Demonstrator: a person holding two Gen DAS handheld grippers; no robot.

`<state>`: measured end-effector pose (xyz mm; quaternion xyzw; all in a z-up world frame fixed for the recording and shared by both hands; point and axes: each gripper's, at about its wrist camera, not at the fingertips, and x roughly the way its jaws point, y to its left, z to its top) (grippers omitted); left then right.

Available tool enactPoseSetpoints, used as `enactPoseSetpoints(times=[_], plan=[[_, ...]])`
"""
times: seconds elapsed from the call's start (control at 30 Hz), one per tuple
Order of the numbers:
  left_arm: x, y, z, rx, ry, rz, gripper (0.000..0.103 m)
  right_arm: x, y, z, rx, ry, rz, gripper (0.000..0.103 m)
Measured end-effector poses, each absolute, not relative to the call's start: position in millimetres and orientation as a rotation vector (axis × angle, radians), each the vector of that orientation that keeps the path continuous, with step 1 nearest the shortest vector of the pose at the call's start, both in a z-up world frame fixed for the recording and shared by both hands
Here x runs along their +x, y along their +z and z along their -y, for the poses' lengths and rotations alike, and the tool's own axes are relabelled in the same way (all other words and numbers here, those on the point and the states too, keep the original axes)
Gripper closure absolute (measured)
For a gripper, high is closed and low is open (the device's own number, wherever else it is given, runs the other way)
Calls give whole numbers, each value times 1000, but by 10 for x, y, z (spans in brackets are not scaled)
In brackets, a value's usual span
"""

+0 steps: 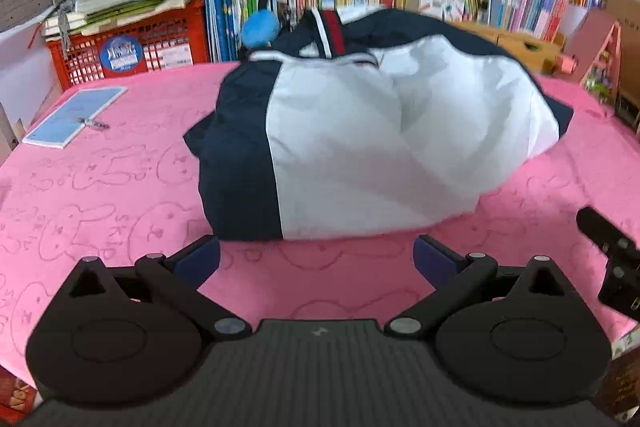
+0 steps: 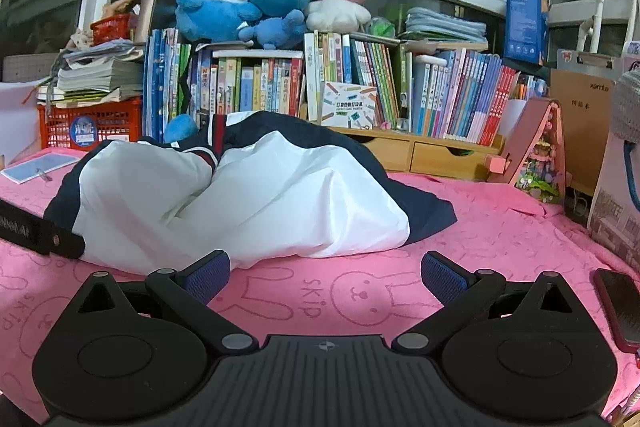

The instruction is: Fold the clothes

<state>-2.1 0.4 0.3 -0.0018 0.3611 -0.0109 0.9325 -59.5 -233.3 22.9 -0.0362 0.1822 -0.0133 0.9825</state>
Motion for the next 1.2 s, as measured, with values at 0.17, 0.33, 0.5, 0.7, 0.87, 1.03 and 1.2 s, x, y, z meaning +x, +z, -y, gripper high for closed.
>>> enactPoseSetpoints(times=[0.17,0.33,0.5,0.7,0.87,1.03,1.2], plan=[[-137,19,-27,-1,-27,-744,0,-575,188,2248,-117,-33,-405,0],[-172,70,-51,-8,-28,-769,0,-556,156,2269,-98,-15,-419,0],[-168,76,-50,17,-23,-803,0,-551,137,2250,-100,-12,-418,0],[-199,36,4,31,-6,-818,0,-554,135,2232,-103,-14,-427,0],[39,48,168,48,17,-847,0,-569,138,2223,-106,-17,-429,0],[56,41,194,51,21,-853,0,-577,140,2227,-105,-18,-427,0],[50,36,214,71,55,-854,0,-591,137,2220,-107,-19,-426,0]])
